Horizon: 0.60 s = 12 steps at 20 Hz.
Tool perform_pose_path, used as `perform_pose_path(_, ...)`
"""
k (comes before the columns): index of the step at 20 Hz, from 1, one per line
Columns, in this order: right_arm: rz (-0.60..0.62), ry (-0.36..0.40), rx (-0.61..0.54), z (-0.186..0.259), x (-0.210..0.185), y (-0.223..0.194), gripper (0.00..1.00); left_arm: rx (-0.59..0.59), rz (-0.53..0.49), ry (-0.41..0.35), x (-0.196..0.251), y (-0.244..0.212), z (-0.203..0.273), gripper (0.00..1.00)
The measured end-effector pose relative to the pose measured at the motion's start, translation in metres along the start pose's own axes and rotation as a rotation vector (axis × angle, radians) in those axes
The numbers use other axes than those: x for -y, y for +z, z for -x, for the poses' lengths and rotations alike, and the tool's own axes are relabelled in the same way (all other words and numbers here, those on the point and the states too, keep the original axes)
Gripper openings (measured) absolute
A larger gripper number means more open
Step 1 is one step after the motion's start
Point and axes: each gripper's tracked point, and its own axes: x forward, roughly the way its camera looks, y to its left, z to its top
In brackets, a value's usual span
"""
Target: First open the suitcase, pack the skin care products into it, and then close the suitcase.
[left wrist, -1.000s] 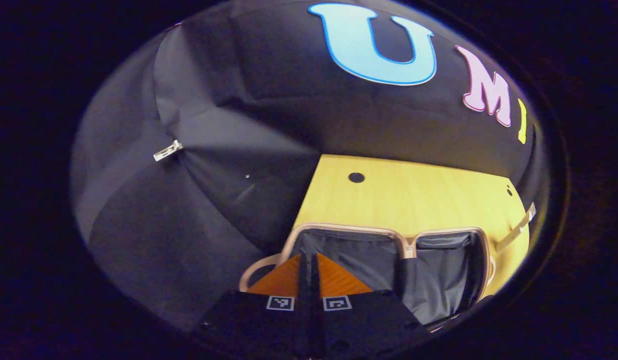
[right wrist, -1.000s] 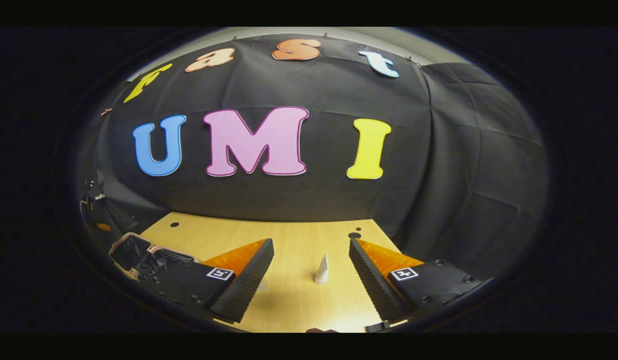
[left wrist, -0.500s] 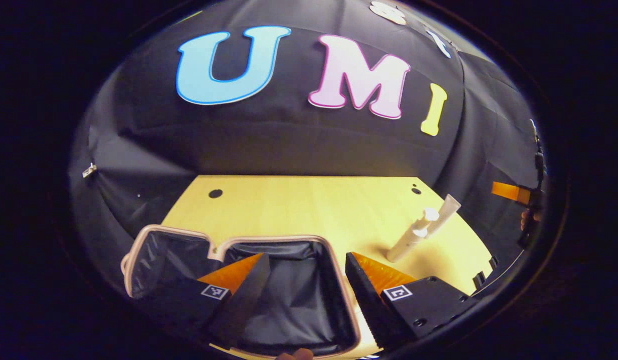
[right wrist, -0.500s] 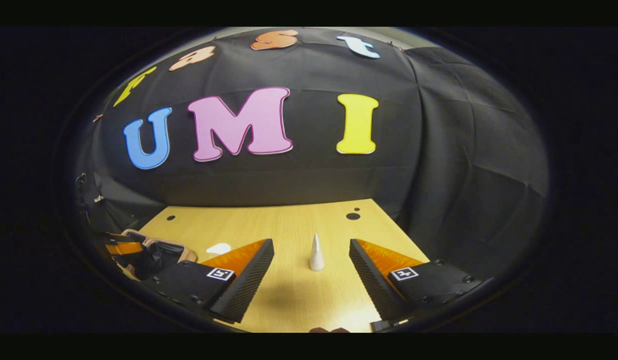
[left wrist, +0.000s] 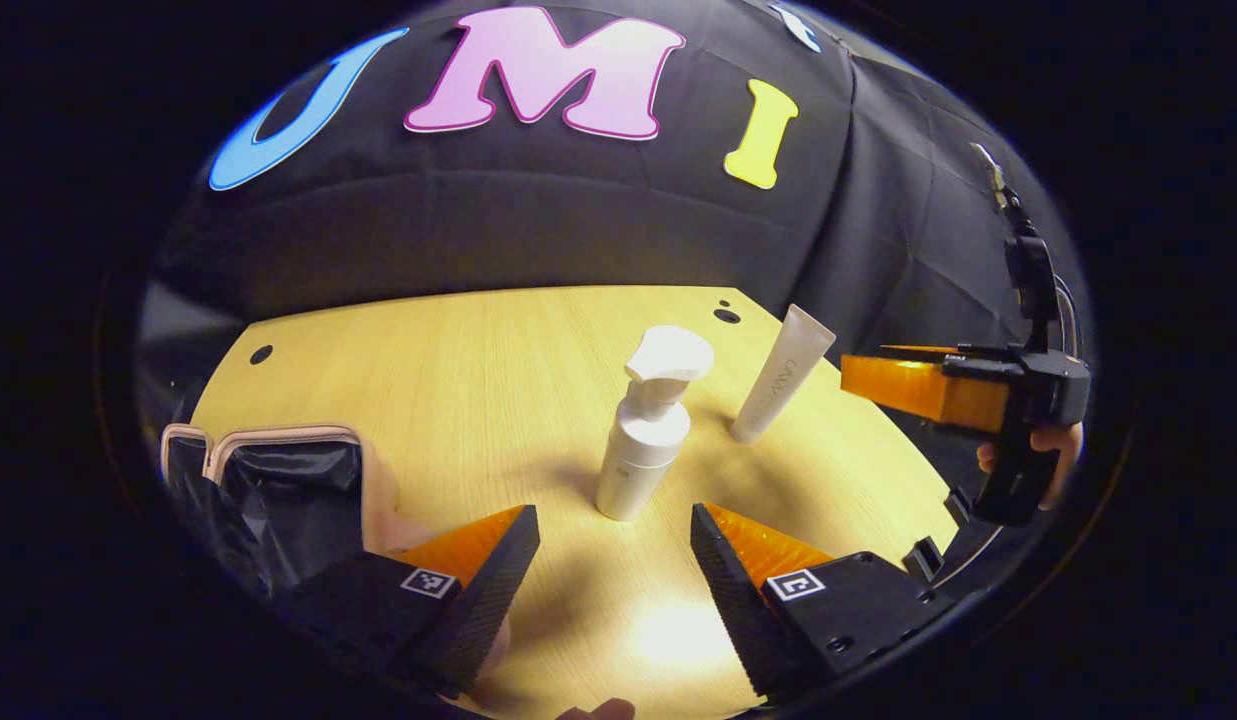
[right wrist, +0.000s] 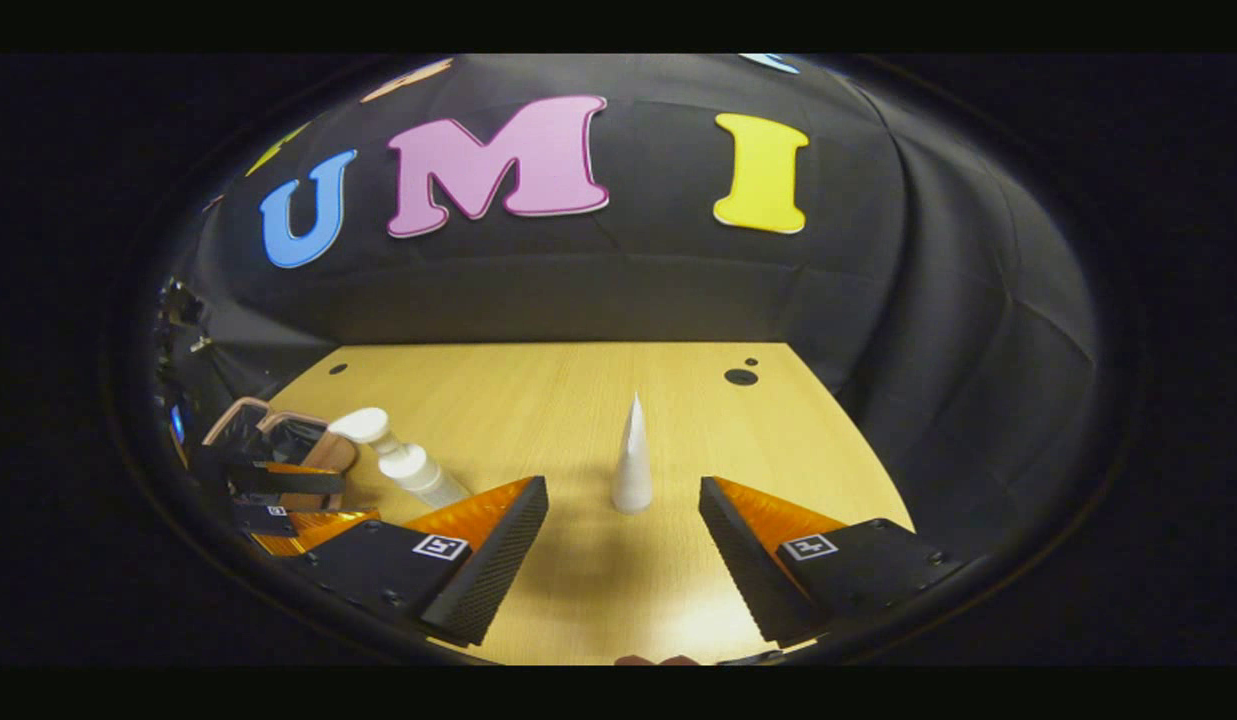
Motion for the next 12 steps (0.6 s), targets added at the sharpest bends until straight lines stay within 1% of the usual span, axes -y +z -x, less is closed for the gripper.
perform_pose_path(2,-0.001,0.006,-0.033,-0.028,0.000,-0.015,0.98,-0.010,-0.011,0.018,0.000,-0.002,-0.022,0.96)
perform_pose_path(5,-0.012,0.015,-0.065,-0.059,0.002,-0.028,0.97,-0.023,0.002,0.052,-0.006,-0.003,-0.048,0.97)
perform_pose_path(6,-0.015,0.022,-0.070,-0.070,0.002,-0.030,0.94,-0.025,0.004,0.060,-0.008,-0.003,-0.058,0.97)
perform_pose_path(7,-0.017,0.024,-0.067,-0.081,0.003,-0.032,0.98,-0.024,0.006,0.070,-0.009,-0.002,-0.065,0.96)
perform_pose_path(9,-0.023,0.027,-0.069,-0.098,0.004,-0.034,0.97,-0.026,0.009,0.084,-0.013,0.000,-0.078,0.97)
perform_pose_path(12,-0.064,0.022,-0.085,-0.117,0.007,-0.039,0.98,-0.033,0.015,0.102,-0.016,0.002,-0.093,0.97)
